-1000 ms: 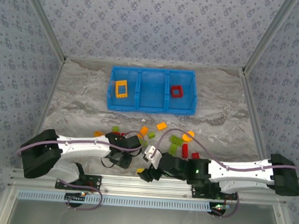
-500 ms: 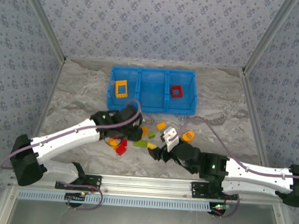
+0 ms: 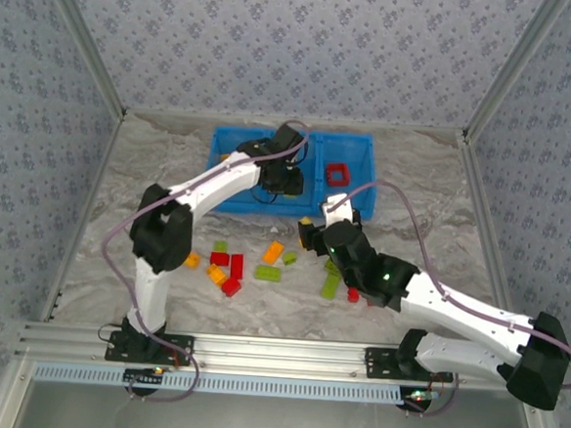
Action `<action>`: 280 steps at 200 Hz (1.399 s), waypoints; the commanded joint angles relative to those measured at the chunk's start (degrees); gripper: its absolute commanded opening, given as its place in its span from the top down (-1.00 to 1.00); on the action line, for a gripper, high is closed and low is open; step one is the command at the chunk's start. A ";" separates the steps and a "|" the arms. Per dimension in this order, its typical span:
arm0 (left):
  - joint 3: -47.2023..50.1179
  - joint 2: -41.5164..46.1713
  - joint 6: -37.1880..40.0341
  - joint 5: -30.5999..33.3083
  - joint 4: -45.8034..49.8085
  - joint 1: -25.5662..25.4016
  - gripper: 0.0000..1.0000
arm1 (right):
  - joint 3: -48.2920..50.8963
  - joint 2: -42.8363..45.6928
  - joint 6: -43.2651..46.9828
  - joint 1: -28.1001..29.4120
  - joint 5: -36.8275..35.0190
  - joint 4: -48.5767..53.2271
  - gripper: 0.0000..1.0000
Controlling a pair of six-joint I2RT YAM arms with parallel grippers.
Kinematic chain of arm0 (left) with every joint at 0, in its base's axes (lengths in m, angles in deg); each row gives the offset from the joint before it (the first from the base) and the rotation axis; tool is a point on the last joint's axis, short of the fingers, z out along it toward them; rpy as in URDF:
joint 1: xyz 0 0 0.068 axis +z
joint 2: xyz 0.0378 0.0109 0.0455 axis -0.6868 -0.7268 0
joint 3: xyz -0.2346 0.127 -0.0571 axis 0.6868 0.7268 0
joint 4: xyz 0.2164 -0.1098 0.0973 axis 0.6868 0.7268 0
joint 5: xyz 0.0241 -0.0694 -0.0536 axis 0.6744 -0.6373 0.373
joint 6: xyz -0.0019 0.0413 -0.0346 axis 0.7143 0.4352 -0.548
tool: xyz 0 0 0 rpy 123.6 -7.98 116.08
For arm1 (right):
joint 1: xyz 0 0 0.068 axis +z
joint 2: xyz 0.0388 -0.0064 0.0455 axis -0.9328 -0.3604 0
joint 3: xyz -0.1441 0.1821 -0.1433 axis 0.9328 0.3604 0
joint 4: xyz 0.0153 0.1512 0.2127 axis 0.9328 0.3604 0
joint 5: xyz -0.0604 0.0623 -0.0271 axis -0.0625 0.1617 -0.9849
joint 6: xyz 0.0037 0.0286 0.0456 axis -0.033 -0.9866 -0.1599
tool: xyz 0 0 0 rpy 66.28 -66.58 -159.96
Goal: Sort the legos into containers by color
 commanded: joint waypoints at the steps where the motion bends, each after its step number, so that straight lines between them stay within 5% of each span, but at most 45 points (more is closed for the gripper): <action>1: -8.81 -5.56 0.80 -0.04 4.56 1.76 0.43 | -3.14 -1.41 -1.35 -0.28 -1.71 -0.16 -0.62; 50: -21.49 -17.49 0.37 -4.11 7.07 3.82 0.40 | -3.49 -4.17 -2.04 -0.98 -2.28 -1.51 -0.63; 139: -25.56 -23.46 -2.78 -8.73 5.48 4.34 0.30 | -4.83 -6.84 -3.64 -1.49 -2.42 -1.47 -0.64; 174: -26.05 -23.95 -3.46 -9.00 5.83 4.33 0.04 | -5.13 -7.27 -5.21 -1.98 -2.11 -0.05 -0.65; 235: -26.05 -18.80 -4.17 -7.15 7.05 4.02 -0.05 | -6.19 -6.93 -6.62 -2.41 -2.79 3.08 -0.66; 280: -15.84 -2.09 -6.41 4.02 4.88 1.19 -0.20 | -10.30 -6.38 -19.05 -2.75 -5.55 23.83 -0.62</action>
